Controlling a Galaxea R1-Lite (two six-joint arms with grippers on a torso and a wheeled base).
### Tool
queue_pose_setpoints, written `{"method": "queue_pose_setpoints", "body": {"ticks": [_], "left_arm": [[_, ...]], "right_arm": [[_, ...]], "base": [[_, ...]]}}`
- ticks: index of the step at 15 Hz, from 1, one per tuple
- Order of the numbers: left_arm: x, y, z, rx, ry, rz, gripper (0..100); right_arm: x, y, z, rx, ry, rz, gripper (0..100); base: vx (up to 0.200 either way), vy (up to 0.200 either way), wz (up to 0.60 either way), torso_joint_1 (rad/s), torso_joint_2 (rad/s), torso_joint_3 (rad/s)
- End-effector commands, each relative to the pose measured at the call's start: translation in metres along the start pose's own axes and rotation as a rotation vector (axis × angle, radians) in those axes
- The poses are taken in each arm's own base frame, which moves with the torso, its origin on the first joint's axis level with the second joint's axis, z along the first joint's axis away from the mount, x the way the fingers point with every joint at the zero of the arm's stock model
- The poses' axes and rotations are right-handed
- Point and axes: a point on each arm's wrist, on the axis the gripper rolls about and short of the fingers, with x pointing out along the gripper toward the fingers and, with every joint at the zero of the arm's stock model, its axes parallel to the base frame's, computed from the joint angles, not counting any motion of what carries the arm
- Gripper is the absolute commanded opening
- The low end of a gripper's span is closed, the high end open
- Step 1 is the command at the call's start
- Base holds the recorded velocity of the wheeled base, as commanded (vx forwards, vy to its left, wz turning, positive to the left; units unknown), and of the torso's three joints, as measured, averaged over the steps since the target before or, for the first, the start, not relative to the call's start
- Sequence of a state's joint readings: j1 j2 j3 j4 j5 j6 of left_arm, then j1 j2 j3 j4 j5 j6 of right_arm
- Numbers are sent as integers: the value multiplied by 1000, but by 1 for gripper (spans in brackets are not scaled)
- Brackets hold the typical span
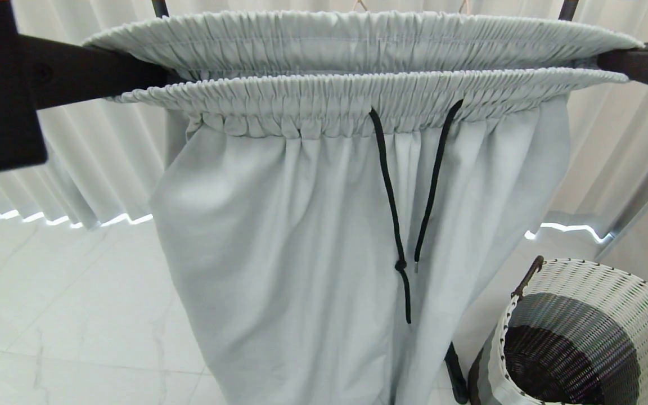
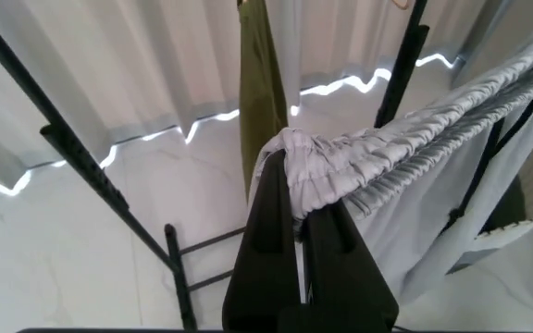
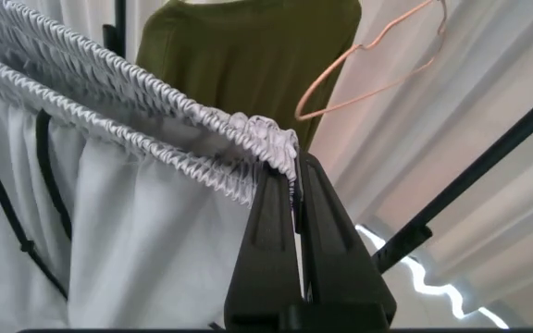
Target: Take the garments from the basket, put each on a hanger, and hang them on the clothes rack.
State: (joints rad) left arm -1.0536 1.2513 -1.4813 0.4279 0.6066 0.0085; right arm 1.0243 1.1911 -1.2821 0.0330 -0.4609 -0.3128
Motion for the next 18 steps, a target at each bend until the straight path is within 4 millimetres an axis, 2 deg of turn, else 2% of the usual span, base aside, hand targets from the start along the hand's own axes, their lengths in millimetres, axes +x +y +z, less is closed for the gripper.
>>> {"method": "queue_pose_setpoints", "body": {"ticks": [1,3,4,5,7,8,9,11,14,18], "left_arm": [[-1,-1,3,15,-8,-5,0],[6,-6,11,41,-24,2,0],[8,-7,13,39,-28,0,0],[22,-17,27,18,-52,3,0],[39,-29,38,5,-74,2,0],[42,-31,39,3,-76,3,0],[55,-36,42,-2,-72,17,0],[65,-38,45,-5,-71,29,0],[68,-36,45,-9,-71,44,0],[65,-28,45,-12,-70,65,0]], "right_arm": [[-6,-6,10,4,-7,-4,0],[-28,-23,29,-16,35,17,0],[-30,-25,30,-20,44,23,0],[-49,-34,33,-52,111,60,0],[-68,-33,24,-74,156,168,0],[-71,-31,22,-77,165,206,0],[-80,-23,17,-72,178,336,0],[-83,-13,13,-66,181,438,0],[-81,0,11,-90,187,512,0],[-82,-3,11,-75,189,491,0]], "base": [[0,0,0,0,0,0],[0,0,0,0,0,0],[0,0,0,0,0,0],[0,0,0,0,0,0],[0,0,0,0,0,0],[0,0,0,0,0,0],[0,0,0,0,0,0],[0,0,0,0,0,0],[0,0,0,0,0,0],[0,0,0,0,0,0]]}}
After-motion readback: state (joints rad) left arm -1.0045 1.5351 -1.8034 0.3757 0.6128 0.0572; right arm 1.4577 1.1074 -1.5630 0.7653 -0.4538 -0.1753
